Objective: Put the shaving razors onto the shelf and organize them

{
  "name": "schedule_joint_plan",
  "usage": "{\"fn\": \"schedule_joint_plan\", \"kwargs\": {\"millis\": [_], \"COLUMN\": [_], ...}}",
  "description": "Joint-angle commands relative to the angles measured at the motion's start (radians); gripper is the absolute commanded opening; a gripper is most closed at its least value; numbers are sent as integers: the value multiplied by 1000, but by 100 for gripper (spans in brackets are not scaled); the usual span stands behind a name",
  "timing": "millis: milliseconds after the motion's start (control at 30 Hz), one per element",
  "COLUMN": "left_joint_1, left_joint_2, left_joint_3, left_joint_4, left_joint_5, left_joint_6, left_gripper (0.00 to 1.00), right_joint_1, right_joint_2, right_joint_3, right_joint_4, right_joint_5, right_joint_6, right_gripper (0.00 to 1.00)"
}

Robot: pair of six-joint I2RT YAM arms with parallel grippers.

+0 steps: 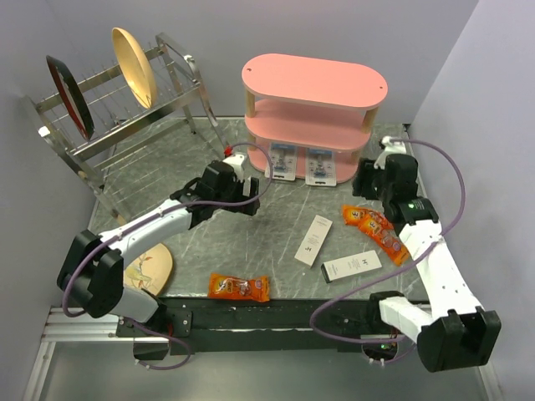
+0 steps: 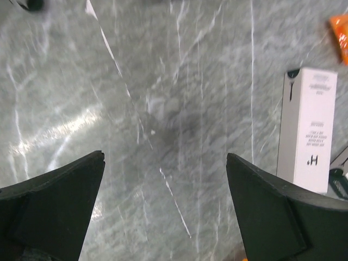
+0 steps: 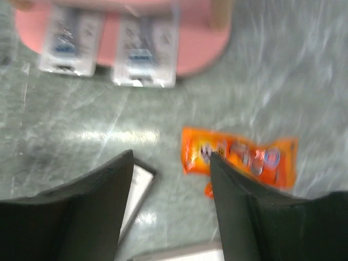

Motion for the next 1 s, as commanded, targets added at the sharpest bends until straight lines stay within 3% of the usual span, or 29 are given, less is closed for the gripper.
{"fn": "schedule_joint_plan", "kwargs": {"millis": [0,33,67,200,367,700,967], "left_joint_1": [-3,-3,-3,-3,-3,-3,-3], "left_joint_2": [4,10,15,35,50,150,178], "left_joint_3": [-4,7,13,22,13,68,99], "left_joint_4": [8,5,1,-22,-34,-29,-34], "left_joint_5": [69,78,79,69,63,53,23], "left_joint_6": [-14,-8,-4,18,39,62,87], "left_gripper": [100,99,100,99,99,99,99], "right_joint_1": [-93,-130,-148,-225,-225,-221,-181], "right_joint_2": [49,71,124,293,514,810,893], "right_joint_3": [-81,-87,-85,-45,31,273,283], "right_joint_4": [6,28,48,182,267,252,256], "right_joint_5": [-40,-45,-47,-163,-270,-258,-238], "right_joint_6": [266,287,307,453,548,616,688], "right_gripper": [37,8,0,0,0,0,0]}}
